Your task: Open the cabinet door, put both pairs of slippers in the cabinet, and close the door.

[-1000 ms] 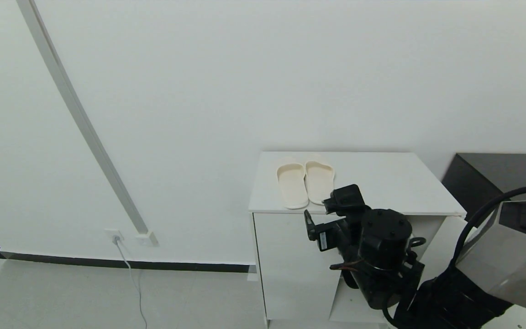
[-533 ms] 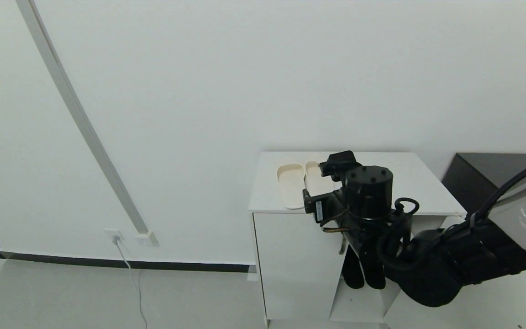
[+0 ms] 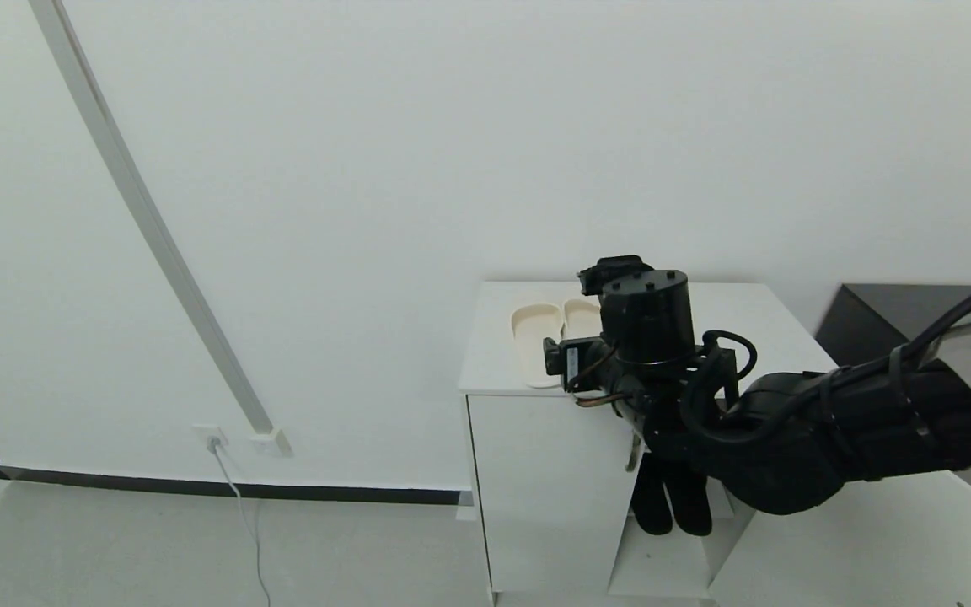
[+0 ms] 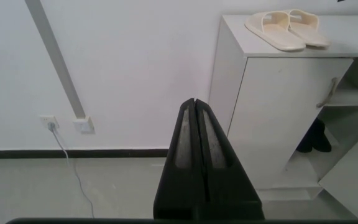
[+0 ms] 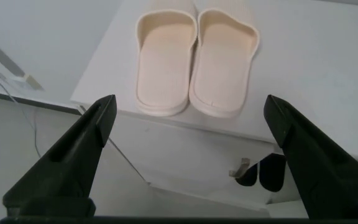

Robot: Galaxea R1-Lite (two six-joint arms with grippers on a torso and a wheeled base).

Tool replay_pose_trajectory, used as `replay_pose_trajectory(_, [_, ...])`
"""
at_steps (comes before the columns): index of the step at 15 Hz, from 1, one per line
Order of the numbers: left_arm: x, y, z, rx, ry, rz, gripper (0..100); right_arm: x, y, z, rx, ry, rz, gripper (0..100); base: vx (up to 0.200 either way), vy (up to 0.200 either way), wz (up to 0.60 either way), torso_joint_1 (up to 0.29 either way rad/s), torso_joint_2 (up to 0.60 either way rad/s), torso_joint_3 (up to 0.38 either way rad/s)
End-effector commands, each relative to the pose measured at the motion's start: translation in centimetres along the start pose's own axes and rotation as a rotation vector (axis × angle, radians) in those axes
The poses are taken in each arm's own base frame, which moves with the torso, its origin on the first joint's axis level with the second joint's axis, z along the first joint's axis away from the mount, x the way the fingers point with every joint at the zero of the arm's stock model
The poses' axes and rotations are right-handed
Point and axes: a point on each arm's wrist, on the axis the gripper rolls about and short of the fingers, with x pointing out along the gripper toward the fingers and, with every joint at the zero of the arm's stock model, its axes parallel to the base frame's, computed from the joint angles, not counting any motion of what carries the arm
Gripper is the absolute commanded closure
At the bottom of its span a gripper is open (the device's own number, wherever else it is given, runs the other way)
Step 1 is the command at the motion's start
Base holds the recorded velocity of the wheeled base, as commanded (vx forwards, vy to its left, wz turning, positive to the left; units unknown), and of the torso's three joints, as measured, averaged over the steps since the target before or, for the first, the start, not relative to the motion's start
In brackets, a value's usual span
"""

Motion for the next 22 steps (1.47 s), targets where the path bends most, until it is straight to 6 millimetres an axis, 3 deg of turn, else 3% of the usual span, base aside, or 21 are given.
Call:
replay_pose_trajectory(1, [0.0,0.0,0.0,0.0,0.001,0.0,100,0.4,0.2,-0.6,0.002,0.013,-0.002,0,0.2,0.0,0.0,-0.017,-0.01,0.002])
replay_pose_trajectory(7, [0.0,0.0,0.0,0.0,0.001,0.0,100,1.5,0.3,-3.8,0.023,0.088,-0.017,0,0.2,0.0,0.0,0.006,0.0,0.001])
replay_pose_trajectory(13, [0.0,0.0,0.0,0.0,0.001,0.0,100,3.6,0.5,-6.9,0.027,0.097,0.014,0,0.0,0.0,0.0,0.0,0.0,0.0])
replay_pose_trajectory(22, [0.0,0.0,0.0,-0.002,0.001,0.002,100,8.3,-0.1,-8.5,-0.015,0.039,-0.01,0,0.0,0.0,0.0,0.0,0.0,0.0])
